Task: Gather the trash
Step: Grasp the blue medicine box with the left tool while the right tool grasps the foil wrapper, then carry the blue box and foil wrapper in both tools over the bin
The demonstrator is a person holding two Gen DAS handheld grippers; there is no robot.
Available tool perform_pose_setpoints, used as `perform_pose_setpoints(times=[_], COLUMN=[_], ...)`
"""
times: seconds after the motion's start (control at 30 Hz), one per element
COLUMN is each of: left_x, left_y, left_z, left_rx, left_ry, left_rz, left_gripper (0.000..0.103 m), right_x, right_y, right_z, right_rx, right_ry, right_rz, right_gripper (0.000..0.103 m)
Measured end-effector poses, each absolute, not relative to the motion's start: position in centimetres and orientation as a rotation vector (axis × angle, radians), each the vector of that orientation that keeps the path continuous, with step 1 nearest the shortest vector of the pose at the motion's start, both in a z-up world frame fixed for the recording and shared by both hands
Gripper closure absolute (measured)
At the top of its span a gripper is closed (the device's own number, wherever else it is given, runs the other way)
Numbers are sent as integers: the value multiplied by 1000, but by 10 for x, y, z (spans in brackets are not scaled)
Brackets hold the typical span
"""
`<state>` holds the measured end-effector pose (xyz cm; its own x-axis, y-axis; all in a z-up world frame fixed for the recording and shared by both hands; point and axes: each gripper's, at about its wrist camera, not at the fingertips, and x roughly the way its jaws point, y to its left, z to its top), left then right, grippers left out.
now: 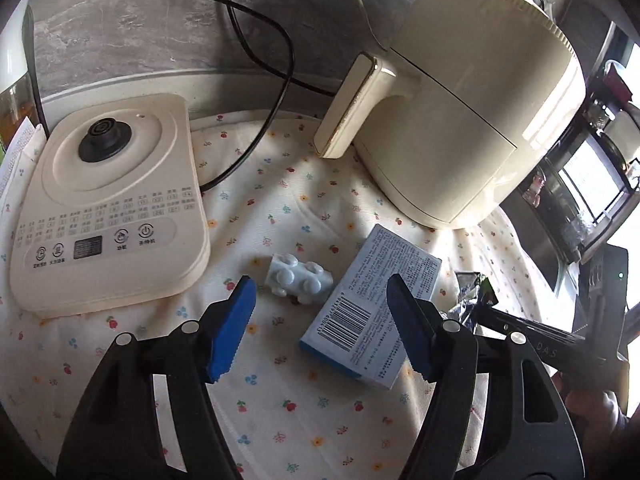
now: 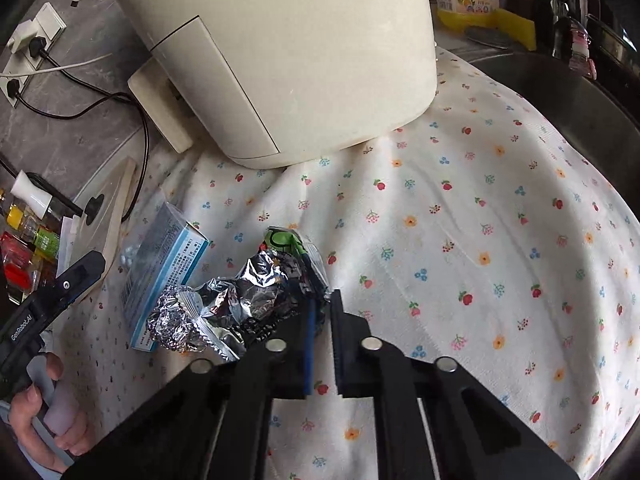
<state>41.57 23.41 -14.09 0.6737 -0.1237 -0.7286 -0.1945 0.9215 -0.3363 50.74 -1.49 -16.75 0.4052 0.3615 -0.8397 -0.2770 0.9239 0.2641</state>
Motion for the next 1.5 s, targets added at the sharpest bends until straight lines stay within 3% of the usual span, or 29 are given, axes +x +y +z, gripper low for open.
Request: perform_pose_setpoints(times=[0.2, 0.43, 0.5, 0.63, 1.03, 1.5], left_x=[420, 425, 421, 412, 353, 317], left_y=[214, 190, 190, 184, 165, 49], left_z=[-153, -167, -166, -158, -123, -106], left_rx=[-391, -315, -327, -268, -299, -233], left_ry=[870, 905, 900, 903, 838, 839], left_rz=[-36, -53, -30, 10, 76, -34], left_gripper=[23, 22, 30, 32, 33, 33], right_x=[499, 478, 473, 463, 423, 356], right_y=[-33, -56, -64, -81, -125, -229], right_z=[-163, -152, -149, -143, -125, -112], right_rx=[101, 99, 105, 126, 141, 162], right_ry=[1073, 1037, 1030, 1018, 990, 963], right_rz=[383, 376, 369, 363, 392, 320], right_gripper=[102, 102, 102, 102, 102, 102])
